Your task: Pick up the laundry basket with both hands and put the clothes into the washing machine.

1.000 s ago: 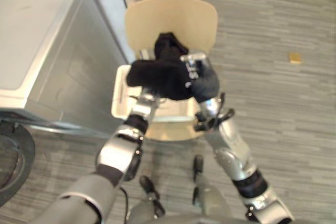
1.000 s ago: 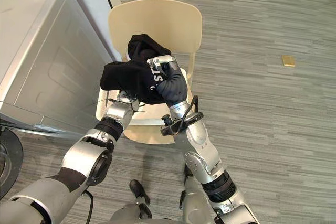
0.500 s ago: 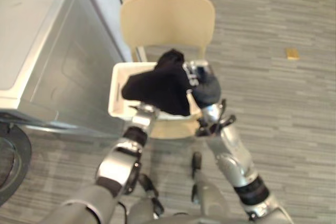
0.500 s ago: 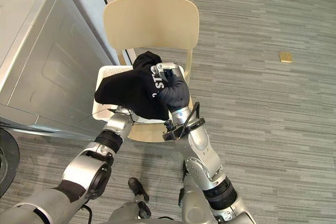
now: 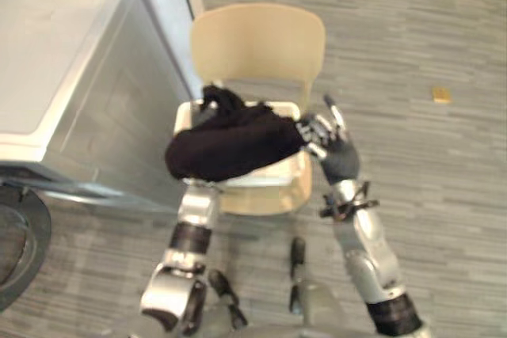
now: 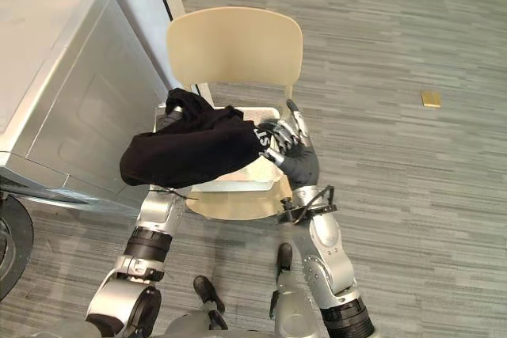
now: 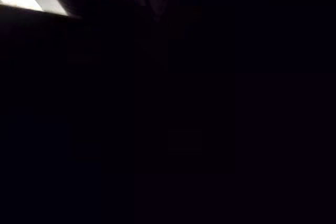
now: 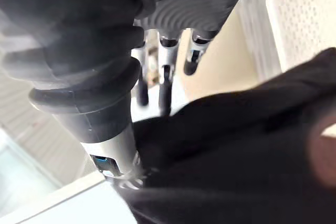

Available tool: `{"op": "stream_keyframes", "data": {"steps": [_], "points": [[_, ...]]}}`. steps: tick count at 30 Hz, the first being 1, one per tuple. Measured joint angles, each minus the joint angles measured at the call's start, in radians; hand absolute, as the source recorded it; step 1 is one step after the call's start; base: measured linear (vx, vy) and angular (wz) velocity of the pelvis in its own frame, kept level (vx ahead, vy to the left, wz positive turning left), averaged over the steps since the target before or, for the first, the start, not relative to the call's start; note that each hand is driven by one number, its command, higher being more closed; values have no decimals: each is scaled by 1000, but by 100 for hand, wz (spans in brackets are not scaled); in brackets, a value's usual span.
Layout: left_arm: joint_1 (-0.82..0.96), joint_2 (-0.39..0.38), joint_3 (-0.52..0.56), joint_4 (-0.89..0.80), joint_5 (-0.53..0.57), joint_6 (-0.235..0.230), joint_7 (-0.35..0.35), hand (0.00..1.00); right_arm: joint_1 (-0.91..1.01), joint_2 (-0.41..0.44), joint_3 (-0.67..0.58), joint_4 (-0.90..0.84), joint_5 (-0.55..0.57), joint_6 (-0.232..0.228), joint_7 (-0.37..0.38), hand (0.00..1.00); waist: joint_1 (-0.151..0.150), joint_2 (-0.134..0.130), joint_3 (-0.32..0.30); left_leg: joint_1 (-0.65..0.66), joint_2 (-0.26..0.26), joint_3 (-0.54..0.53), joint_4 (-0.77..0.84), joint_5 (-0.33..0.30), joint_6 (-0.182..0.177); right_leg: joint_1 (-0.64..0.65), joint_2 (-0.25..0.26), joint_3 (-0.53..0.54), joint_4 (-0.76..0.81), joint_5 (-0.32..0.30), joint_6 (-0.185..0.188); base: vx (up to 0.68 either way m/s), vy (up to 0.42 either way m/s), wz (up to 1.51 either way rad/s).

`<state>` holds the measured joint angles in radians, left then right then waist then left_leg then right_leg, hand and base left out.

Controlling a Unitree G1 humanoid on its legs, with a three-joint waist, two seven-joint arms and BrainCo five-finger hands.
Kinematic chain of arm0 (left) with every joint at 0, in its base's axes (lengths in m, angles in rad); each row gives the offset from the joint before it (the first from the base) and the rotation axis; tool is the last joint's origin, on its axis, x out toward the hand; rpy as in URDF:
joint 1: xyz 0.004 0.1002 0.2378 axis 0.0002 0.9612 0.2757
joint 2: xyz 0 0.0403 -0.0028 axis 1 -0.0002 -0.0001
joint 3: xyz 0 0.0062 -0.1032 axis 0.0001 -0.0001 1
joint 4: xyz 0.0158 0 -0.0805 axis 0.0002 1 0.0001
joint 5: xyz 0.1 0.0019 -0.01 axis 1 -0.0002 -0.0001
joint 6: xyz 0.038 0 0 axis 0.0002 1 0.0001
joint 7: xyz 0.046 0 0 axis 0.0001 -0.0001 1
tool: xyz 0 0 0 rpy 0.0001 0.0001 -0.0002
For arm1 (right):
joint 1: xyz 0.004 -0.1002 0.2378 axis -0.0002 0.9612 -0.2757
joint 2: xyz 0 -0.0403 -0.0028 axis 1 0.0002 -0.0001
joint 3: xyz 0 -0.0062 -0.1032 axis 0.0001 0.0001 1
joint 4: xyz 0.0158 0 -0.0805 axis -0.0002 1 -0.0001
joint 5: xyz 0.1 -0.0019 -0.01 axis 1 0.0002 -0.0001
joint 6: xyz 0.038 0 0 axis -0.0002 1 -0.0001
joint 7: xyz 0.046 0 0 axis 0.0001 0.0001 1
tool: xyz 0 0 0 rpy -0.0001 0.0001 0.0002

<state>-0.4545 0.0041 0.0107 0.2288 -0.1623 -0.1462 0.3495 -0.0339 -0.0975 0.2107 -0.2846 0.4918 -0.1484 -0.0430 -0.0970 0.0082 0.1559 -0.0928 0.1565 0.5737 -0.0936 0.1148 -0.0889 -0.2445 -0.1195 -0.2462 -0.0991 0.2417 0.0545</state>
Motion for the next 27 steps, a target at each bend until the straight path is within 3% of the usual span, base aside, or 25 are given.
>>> {"op": "stream_keyframes", "data": {"steps": [4, 9, 13, 19, 27], "points": [[123, -13, 63, -137, -5, -21, -23, 100, 47, 30, -110, 5, -74, 1, -1, 0, 3, 26, -21, 38, 3, -7, 0, -3, -3, 46, 0, -11, 0, -7, 7, 21, -4, 5], [249, -12, 151, -300, -23, -44, -49, 100, 108, 55, -274, 5, -158, 1, -25, 0, 6, 33, -80, 67, 9, -22, -2, -14, -6, 87, -2, -36, 0, -29, 13, 14, -13, 14], [325, -12, 195, -381, -24, -59, -67, 100, 150, 64, -328, 4, -189, 1, -45, 0, 28, 39, -108, 84, 17, -25, -7, -15, -6, 110, 3, -45, -1, -39, 9, 1, -24, 4], [451, -59, 225, -485, -24, -59, -105, 100, 199, 103, -328, -37, -192, 2, -44, 0, 59, 53, -150, 91, 35, -28, -7, -13, -9, 121, 12, -57, -3, -48, 7, 7, -31, 3], [523, -75, 228, -557, -25, -58, -131, 100, 201, 121, -276, -36, -192, 4, -40, 0, 67, 56, -169, 107, 63, -26, 5, -9, -15, 151, 31, -86, -4, -62, -8, 30, -30, 6]]}}
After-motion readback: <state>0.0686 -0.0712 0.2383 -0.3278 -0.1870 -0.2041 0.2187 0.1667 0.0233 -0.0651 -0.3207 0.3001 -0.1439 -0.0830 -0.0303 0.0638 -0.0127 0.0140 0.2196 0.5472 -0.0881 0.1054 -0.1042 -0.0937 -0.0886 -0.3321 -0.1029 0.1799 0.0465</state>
